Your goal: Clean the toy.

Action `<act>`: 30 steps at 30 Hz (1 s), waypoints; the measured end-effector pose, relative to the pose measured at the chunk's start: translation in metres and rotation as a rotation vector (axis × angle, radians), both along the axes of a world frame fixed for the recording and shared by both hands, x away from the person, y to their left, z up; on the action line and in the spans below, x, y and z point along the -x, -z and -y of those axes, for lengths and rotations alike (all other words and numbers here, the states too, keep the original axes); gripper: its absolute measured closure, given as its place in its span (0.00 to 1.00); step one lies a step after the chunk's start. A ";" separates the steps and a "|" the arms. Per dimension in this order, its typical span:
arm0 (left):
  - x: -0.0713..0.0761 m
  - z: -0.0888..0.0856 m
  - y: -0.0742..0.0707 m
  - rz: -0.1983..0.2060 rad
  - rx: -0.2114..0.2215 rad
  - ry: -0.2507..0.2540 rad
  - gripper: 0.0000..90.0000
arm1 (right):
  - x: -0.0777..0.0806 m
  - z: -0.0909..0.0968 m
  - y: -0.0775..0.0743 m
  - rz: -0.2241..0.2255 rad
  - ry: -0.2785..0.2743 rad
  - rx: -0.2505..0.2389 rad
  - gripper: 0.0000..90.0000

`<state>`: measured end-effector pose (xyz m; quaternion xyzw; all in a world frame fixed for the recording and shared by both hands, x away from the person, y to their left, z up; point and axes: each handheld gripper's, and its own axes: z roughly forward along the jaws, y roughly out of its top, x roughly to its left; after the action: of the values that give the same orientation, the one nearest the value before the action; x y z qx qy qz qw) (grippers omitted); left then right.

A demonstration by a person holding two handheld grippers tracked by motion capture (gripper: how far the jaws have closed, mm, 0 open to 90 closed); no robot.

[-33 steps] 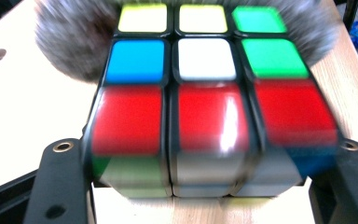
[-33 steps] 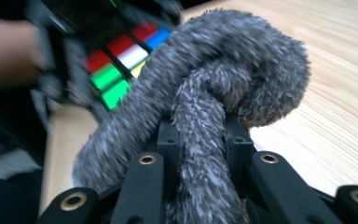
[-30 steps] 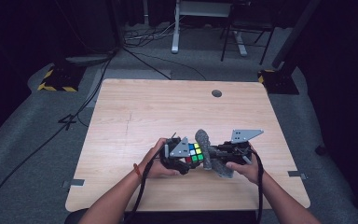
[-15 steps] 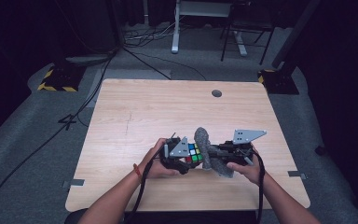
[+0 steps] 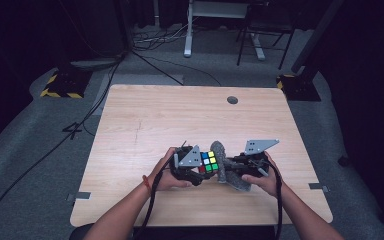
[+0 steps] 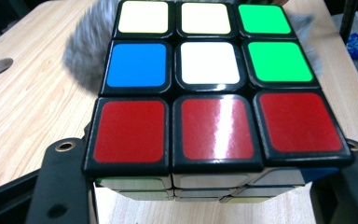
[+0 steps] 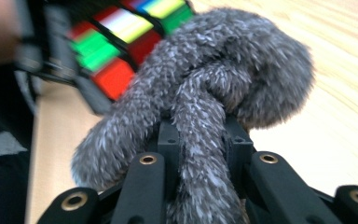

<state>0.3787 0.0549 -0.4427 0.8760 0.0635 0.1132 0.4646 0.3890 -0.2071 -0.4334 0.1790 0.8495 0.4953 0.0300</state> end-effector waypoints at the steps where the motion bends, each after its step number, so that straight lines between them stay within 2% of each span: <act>1: 0.000 0.000 0.000 -0.001 -0.003 0.003 0.37 | 0.002 0.001 -0.002 0.008 -0.010 -0.019 0.83; 3: 0.000 0.001 0.002 -0.004 -0.018 -0.006 0.37 | 0.003 0.003 -0.006 0.010 -0.028 -0.068 0.83; 5: 0.000 0.002 0.005 -0.020 -0.020 0.003 0.36 | 0.006 0.002 -0.010 0.028 -0.038 -0.080 0.83; 6: 0.000 0.003 0.006 -0.013 -0.028 0.001 0.35 | 0.007 0.002 -0.011 0.035 -0.044 -0.092 0.83; 8: 0.000 0.003 0.006 -0.010 -0.039 0.003 0.35 | 0.007 0.001 -0.011 0.046 -0.041 -0.079 0.83; 11: 0.000 0.003 0.005 -0.013 -0.037 -0.003 0.35 | 0.008 0.001 -0.012 0.052 -0.043 -0.090 0.83; 15: -0.001 0.005 0.007 -0.032 -0.061 0.003 0.32 | 0.010 0.001 -0.015 0.065 -0.067 -0.105 0.83; 17: -0.002 0.005 0.008 -0.029 -0.065 -0.012 0.35 | 0.011 0.000 -0.016 0.074 -0.064 -0.095 0.83; 19: -0.002 0.005 0.008 -0.040 -0.057 -0.008 0.35 | 0.010 0.000 -0.016 0.066 -0.060 -0.098 0.83; 22: -0.003 0.004 0.008 -0.031 -0.067 -0.011 0.35 | 0.009 -0.001 -0.018 0.069 -0.063 -0.098 0.83; 23: -0.003 0.005 0.008 -0.041 -0.077 -0.014 0.35 | 0.009 -0.001 -0.018 0.070 -0.062 -0.099 0.83; 25: -0.003 0.006 0.009 -0.028 -0.100 -0.019 0.35 | 0.010 -0.001 -0.018 0.074 -0.064 -0.096 0.83; 27: -0.003 0.005 0.009 -0.038 -0.082 -0.009 0.36 | 0.010 -0.001 -0.018 0.076 -0.060 -0.097 0.83; 30: -0.002 0.003 0.007 -0.025 -0.056 0.004 0.37 | 0.010 0.001 -0.019 0.086 -0.043 -0.083 0.83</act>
<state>0.3802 0.0517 -0.4492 0.8901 0.0646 0.1030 0.4392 0.3793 -0.2078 -0.4141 0.1405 0.8299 0.5377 0.0486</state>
